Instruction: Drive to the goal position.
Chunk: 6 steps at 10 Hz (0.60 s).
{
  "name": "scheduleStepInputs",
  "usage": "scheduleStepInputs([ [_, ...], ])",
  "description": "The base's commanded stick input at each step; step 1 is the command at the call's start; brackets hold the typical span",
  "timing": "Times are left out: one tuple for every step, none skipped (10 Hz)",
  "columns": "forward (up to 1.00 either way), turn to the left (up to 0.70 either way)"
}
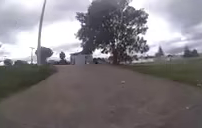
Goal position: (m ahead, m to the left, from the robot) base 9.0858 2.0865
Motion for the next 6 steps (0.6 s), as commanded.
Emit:
scheduleStepInputs([
  [1.00, 0.00],
  [1.00, 0.00],
  [1.00, 0.00],
  [1.00, 0.00],
  [1.00, 0.00],
  [1.00, 0.00],
])
